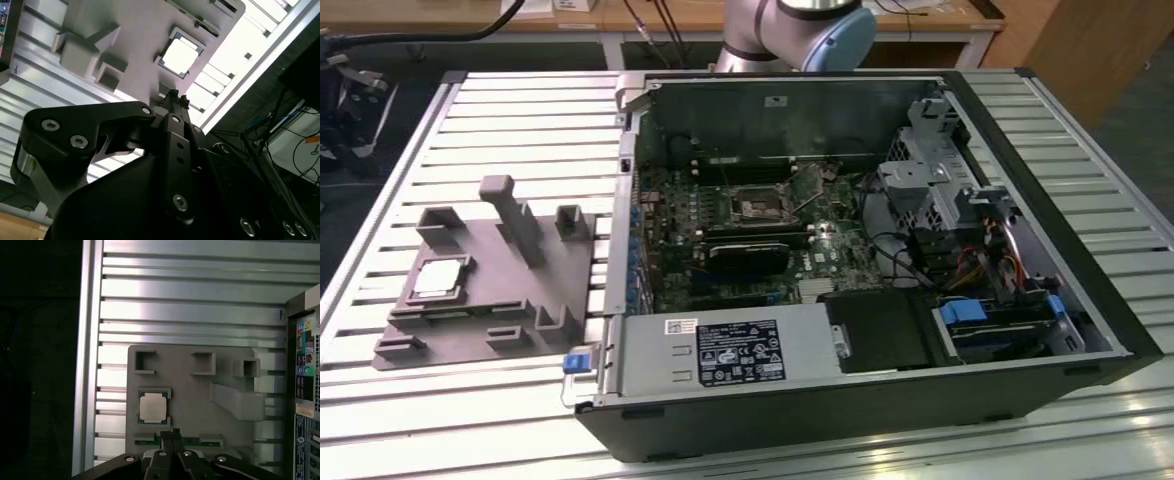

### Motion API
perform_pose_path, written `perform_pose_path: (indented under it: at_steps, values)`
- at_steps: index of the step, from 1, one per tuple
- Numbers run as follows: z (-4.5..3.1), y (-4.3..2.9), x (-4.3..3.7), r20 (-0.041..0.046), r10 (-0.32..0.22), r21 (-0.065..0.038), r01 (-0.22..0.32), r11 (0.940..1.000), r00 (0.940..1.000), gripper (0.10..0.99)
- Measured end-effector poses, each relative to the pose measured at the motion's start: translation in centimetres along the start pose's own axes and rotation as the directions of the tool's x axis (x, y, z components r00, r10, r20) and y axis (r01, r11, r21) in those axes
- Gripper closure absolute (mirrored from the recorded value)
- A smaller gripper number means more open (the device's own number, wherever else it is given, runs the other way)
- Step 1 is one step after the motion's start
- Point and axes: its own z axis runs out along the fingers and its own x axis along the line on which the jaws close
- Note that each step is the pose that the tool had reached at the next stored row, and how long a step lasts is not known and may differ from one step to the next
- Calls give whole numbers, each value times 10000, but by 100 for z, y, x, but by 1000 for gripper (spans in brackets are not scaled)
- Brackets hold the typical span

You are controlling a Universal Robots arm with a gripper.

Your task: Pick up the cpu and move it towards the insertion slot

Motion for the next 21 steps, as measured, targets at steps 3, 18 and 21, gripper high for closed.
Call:
perform_pose_path:
  at_steps: [3, 18, 21]
  values:
    - [21, 1, 86, 0, -1, 0, 1, 10000, 10000, 980]
    - [250, -27, 116, -34, -4, 1, 4, 10000, 10000, 443]
    - [299, -29, 116, -34, -6, 1, 6, 10000, 10000, 384]
